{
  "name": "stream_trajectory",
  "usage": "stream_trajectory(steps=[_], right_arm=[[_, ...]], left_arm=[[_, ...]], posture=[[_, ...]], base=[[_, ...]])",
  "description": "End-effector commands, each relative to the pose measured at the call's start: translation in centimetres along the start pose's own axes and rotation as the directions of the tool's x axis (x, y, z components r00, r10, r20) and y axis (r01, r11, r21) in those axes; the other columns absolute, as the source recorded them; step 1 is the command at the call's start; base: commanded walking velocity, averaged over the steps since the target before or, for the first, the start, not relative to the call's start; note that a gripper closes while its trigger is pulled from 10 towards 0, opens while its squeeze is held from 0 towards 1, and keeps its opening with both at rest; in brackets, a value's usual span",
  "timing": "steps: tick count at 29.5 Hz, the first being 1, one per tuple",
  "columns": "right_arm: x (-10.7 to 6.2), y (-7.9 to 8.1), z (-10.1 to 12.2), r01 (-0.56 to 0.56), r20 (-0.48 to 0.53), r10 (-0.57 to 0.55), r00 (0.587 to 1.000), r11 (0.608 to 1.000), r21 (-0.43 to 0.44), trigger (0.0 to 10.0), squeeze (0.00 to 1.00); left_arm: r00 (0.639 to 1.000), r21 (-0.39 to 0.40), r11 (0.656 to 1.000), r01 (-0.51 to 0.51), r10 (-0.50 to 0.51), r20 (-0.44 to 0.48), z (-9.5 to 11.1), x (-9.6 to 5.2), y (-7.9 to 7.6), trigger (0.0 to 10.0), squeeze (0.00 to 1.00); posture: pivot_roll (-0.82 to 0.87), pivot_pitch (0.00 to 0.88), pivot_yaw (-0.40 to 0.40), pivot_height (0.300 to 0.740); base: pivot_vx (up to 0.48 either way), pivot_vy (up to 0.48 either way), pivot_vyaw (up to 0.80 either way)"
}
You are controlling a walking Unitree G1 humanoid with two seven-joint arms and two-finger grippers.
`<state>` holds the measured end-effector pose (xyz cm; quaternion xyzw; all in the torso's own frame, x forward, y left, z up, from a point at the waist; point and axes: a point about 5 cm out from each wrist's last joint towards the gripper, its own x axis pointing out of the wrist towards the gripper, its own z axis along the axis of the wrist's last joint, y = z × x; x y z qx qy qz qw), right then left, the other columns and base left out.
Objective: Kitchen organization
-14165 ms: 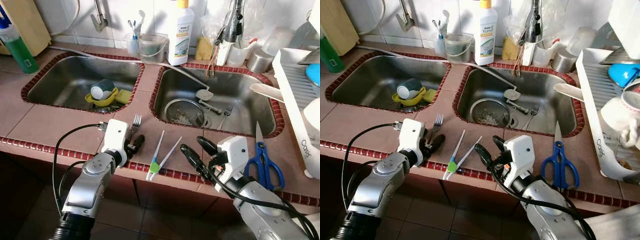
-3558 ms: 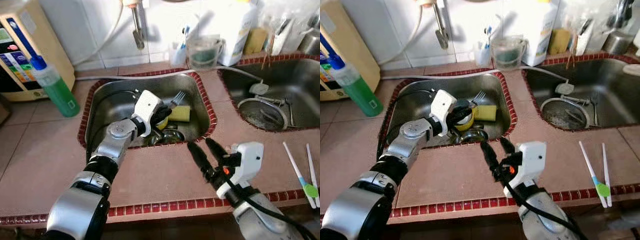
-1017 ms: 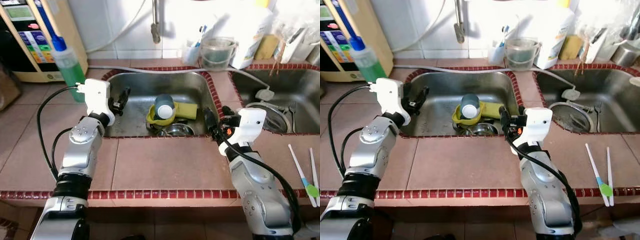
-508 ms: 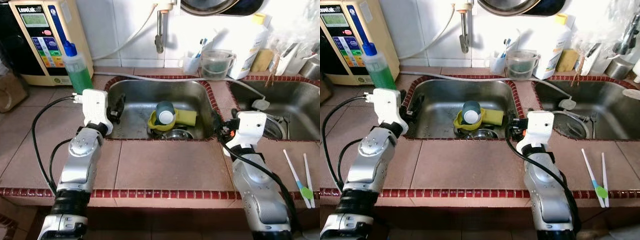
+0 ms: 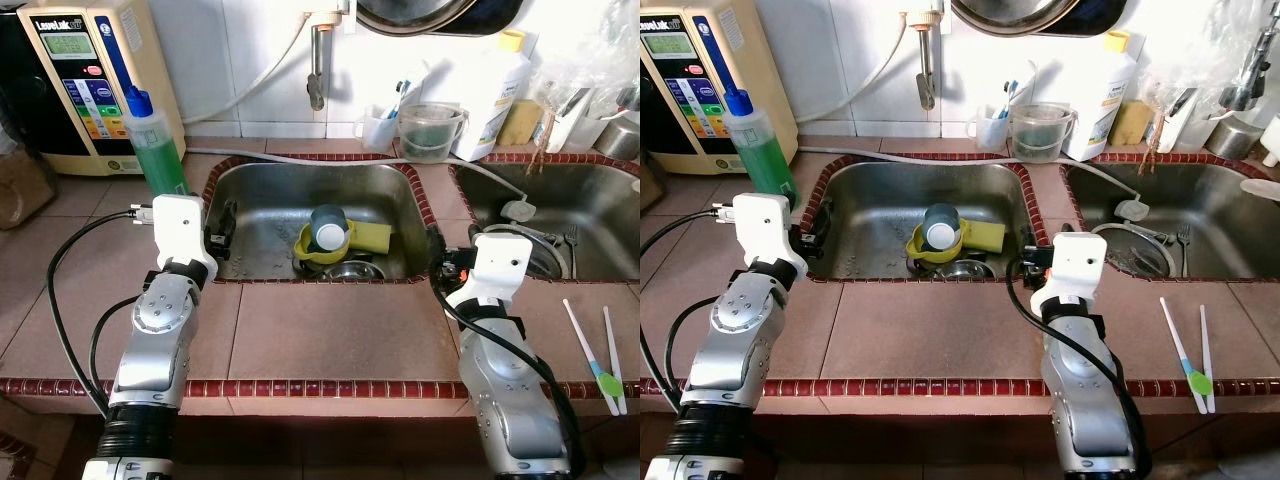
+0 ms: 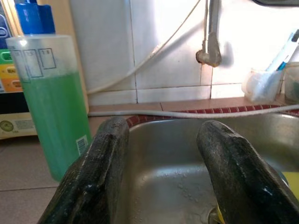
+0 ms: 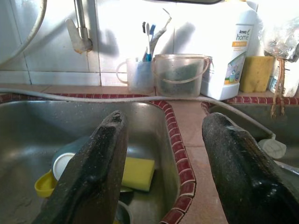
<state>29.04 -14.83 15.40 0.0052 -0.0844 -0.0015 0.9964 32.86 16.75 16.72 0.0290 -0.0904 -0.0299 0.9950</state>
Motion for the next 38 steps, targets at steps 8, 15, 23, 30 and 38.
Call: stream_trajectory(steps=[8,15,23,30,38], right_arm=[[0.9,0.3,-0.2,-0.027,-0.001,0.027,1.000,1.000,-0.011,10.0,0.00],[1.4,0.3,-0.1,-0.047,0.006,0.047,0.999,0.999,-0.015,10.0,0.00],[1.5,-0.1,-0.1,-0.047,0.007,0.047,0.999,0.999,-0.023,10.0,0.00],[1.3,-0.6,-0.1,-0.023,0.013,0.023,1.000,0.999,-0.032,10.0,0.00],[0.6,-1.5,-0.3,0.022,0.013,-0.021,1.000,0.999,-0.047,10.0,0.00]], left_arm=[[0.999,-0.025,0.999,-0.040,0.040,0.003,-0.1,-0.6,0.4,10.0,0.00],[1.000,-0.046,0.999,-0.019,0.020,0.006,-0.4,-0.6,0.1,10.0,0.00],[1.000,-0.036,0.999,-0.001,0.001,0.009,-0.4,0.0,-0.3,10.0,0.00],[1.000,-0.049,0.998,0.025,-0.026,-0.006,-0.7,0.3,-1.4,10.0,0.00],[0.996,-0.062,0.994,0.087,-0.089,-0.022,-0.9,1.0,-2.5,10.0,0.00]], posture=[[-0.05,0.004,-0.003,0.740],[-0.05,0.000,-0.022,0.740],[-0.08,0.000,-0.009,0.740],[-0.13,0.000,0.034,0.740],[-0.17,0.000,0.068,0.740]], base=[[0.000,0.000,0.00],[0.000,0.000,0.00],[0.000,0.000,0.00],[0.000,0.000,0.00],[0.000,0.000,0.00]])
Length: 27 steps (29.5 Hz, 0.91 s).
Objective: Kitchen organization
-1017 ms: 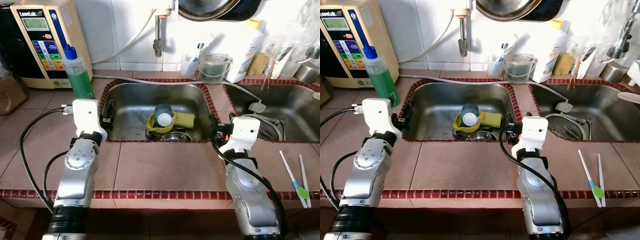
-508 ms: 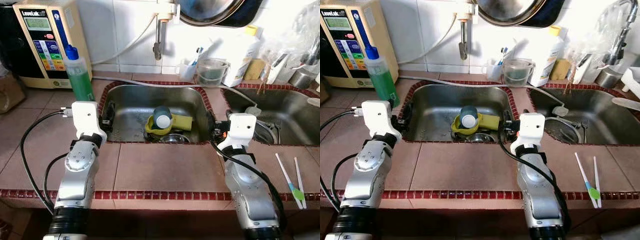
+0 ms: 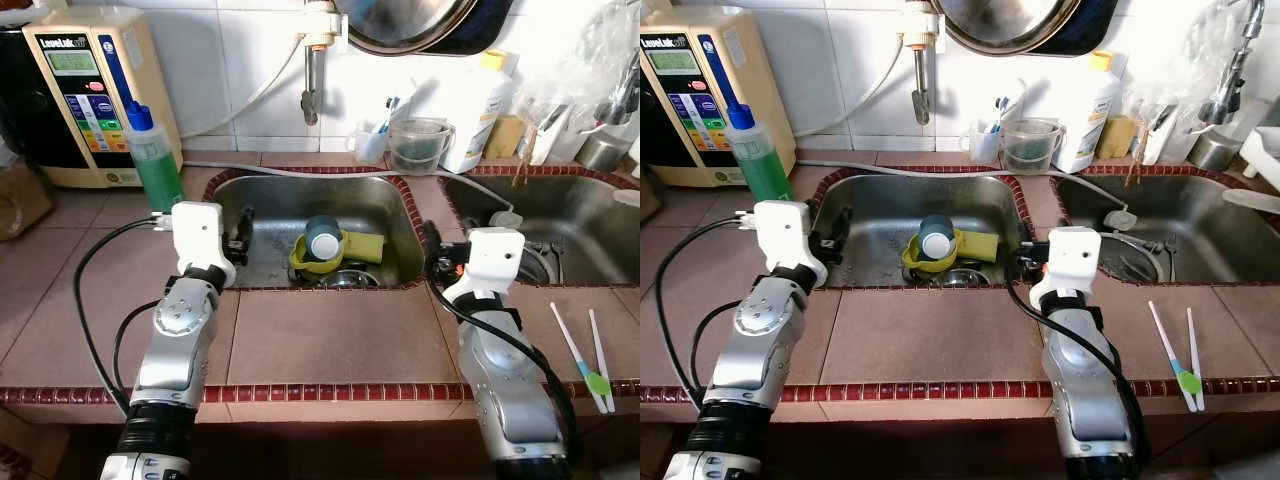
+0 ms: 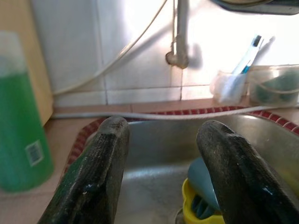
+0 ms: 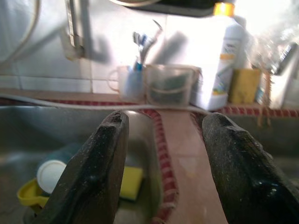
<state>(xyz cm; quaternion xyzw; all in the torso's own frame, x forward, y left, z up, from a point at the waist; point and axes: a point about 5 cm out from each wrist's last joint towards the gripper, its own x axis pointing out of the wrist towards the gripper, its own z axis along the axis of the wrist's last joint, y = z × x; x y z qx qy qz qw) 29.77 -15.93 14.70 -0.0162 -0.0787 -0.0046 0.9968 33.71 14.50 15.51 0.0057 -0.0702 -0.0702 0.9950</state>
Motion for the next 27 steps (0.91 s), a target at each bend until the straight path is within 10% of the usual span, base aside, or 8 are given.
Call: stream_trajectory(steps=[1,27], right_arm=[[-0.1,-0.5,0.5,0.023,0.024,-0.023,0.999,1.000,-0.004,10.0,0.00],[-1.6,-1.9,0.8,0.130,0.034,-0.129,0.991,0.991,-0.016,10.0,0.00]], left_arm=[[1.000,-0.004,1.000,0.016,-0.016,0.013,0.4,0.4,-0.2,10.0,0.00],[0.993,-0.023,0.993,0.118,-0.118,-0.017,-0.5,1.4,-2.0,10.0,0.00]], posture=[[-0.18,0.000,0.073,0.740],[-0.28,0.002,0.151,0.740]], base=[[0.000,0.000,0.00],[0.000,0.000,0.00]])
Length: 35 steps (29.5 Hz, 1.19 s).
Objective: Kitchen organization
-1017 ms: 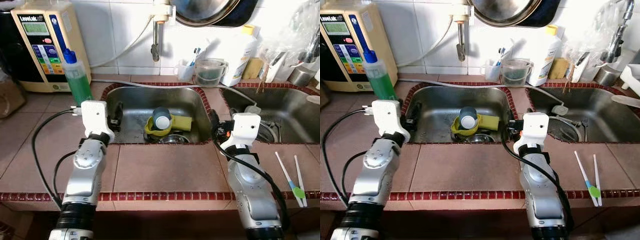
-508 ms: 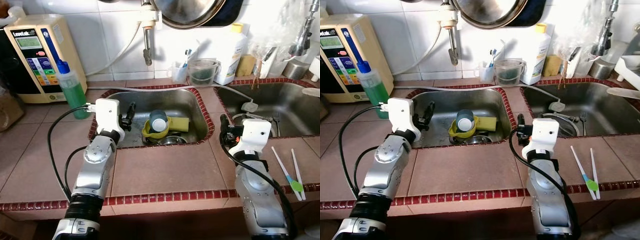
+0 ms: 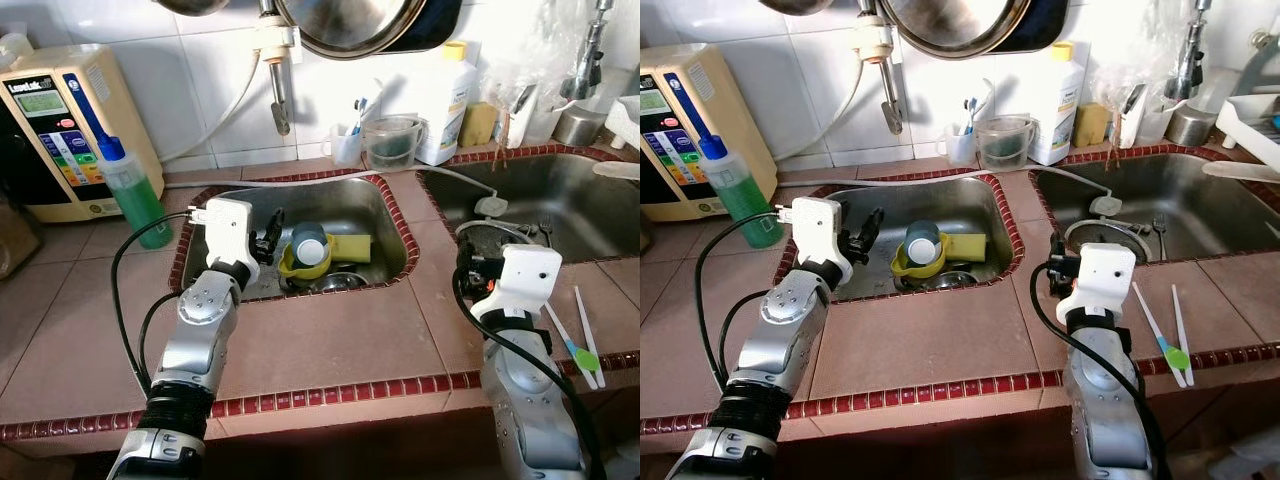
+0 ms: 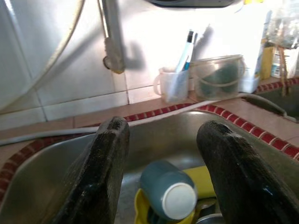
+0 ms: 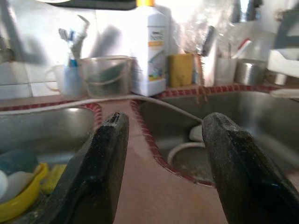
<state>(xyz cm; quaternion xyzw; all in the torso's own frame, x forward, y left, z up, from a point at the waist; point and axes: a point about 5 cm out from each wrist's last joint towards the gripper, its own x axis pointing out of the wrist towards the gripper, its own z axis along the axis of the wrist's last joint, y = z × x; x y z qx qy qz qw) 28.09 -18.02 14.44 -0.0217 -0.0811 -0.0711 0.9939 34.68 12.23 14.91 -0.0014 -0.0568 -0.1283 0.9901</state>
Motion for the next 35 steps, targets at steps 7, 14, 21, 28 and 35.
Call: stream_trajectory(steps=[7,14,21,28,35], right_arm=[[-0.1,0.1,0.6,0.007,0.019,-0.007,1.000,1.000,0.008,10.0,0.00],[0.4,0.6,0.4,-0.025,0.005,0.025,1.000,1.000,0.012,10.0,0.00],[0.3,0.3,0.4,-0.022,0.005,0.022,1.000,1.000,0.007,10.0,0.00],[0.5,-0.1,0.3,0.000,0.003,0.000,1.000,1.000,0.005,10.0,0.00],[1.4,0.0,0.6,-0.017,0.013,0.017,1.000,1.000,0.003,10.0,0.00]], left_arm=[[1.000,0.006,1.000,0.009,-0.009,0.009,0.3,0.5,0.0,10.0,0.00],[0.997,-0.002,0.998,-0.069,0.069,0.022,0.5,-0.1,1.3,10.0,0.00],[0.997,-0.008,0.997,-0.072,0.072,0.003,-0.2,-0.3,1.1,10.0,0.00],[0.998,-0.013,0.998,-0.059,0.059,0.019,0.4,0.2,0.7,10.0,0.00],[0.996,-0.009,0.997,-0.082,0.082,0.021,0.3,0.0,1.3,10.0,0.00]], posture=[[-0.28,0.007,0.148,0.740],[-0.24,0.008,0.112,0.740],[-0.26,0.006,0.127,0.740],[-0.25,0.000,0.128,0.740],[-0.23,0.000,0.090,0.740]], base=[[0.000,0.000,0.00],[0.000,0.000,0.00],[0.000,0.000,0.00],[0.000,0.000,0.00],[0.000,0.000,0.00]])
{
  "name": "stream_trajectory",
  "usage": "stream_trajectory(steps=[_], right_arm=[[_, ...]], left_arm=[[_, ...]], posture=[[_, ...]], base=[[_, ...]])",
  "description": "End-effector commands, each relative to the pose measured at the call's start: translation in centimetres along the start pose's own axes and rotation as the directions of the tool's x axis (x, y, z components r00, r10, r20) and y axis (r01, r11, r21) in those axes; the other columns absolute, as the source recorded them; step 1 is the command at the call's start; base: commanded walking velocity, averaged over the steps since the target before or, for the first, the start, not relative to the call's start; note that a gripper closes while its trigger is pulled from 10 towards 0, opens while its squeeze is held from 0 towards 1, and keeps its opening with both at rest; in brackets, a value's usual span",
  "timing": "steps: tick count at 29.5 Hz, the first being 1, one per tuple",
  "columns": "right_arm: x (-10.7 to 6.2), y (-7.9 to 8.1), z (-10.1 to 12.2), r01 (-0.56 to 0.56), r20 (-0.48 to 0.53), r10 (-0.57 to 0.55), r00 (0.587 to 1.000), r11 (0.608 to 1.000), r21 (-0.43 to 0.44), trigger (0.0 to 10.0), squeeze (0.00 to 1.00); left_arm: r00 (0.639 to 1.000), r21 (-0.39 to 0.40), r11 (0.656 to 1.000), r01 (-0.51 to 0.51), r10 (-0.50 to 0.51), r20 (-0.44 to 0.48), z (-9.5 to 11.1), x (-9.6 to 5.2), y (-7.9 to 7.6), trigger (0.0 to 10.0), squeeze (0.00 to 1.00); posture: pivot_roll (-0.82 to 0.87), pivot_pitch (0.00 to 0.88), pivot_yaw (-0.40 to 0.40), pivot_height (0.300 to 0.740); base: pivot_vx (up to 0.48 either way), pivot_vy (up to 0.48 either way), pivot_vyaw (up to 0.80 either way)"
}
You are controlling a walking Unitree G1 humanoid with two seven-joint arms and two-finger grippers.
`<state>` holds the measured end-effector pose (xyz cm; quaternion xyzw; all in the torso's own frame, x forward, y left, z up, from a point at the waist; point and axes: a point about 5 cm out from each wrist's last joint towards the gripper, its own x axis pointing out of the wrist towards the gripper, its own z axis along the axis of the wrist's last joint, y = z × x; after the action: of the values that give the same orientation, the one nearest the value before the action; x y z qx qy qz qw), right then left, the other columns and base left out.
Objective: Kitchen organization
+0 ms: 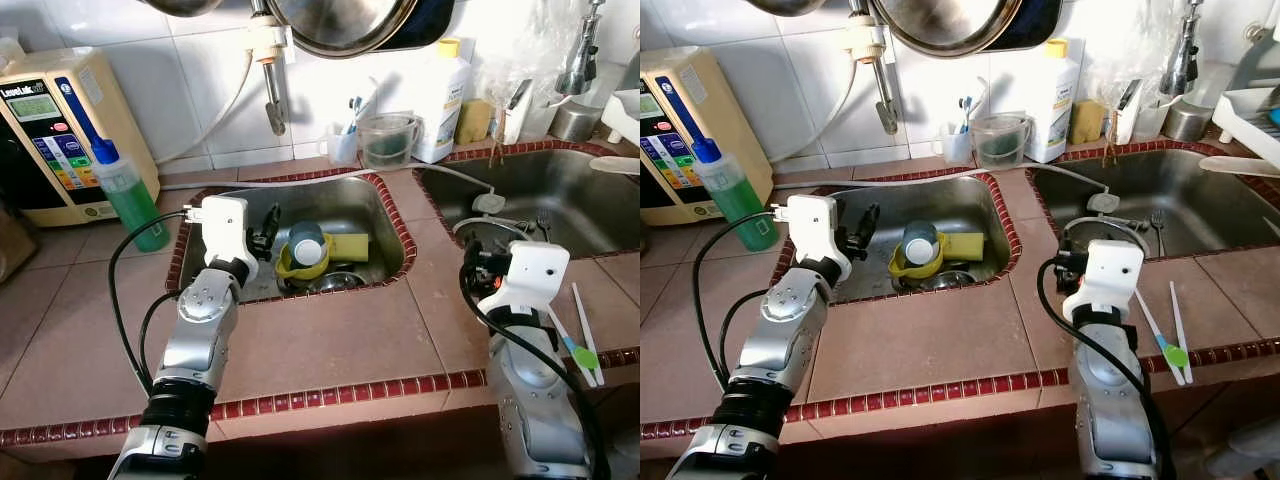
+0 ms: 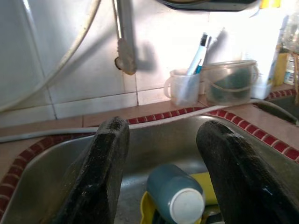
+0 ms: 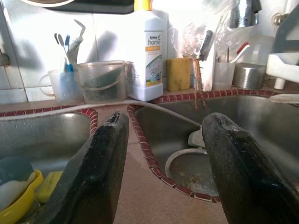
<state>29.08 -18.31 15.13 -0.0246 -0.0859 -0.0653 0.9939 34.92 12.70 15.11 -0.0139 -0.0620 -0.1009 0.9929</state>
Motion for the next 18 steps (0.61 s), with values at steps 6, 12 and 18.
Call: stream_trajectory(steps=[6,12,18], right_arm=[[1.3,0.6,-0.3,-0.046,-0.010,0.046,0.999,0.999,0.013,10.0,0.00],[2.6,1.2,-0.2,-0.115,-0.011,0.115,0.993,0.993,-0.001,10.0,0.00],[2.8,0.9,-0.5,-0.114,-0.012,0.114,0.993,0.993,-0.008,10.0,0.00]], left_arm=[[1.000,0.021,1.000,-0.018,0.019,-0.025,-1.3,-0.3,1.2,10.0,0.00],[0.998,0.037,0.998,-0.049,0.051,-0.036,-1.6,-0.4,2.5,10.0,0.00],[0.995,0.055,0.994,-0.093,0.095,-0.037,-2.1,-0.9,3.1,10.0,0.00]], posture=[[-0.19,0.000,0.022,0.740],[-0.17,0.000,0.010,0.740],[-0.18,0.002,0.039,0.740]], base=[[0.000,0.000,0.00],[0.000,0.000,0.00],[0.000,0.000,0.00]])
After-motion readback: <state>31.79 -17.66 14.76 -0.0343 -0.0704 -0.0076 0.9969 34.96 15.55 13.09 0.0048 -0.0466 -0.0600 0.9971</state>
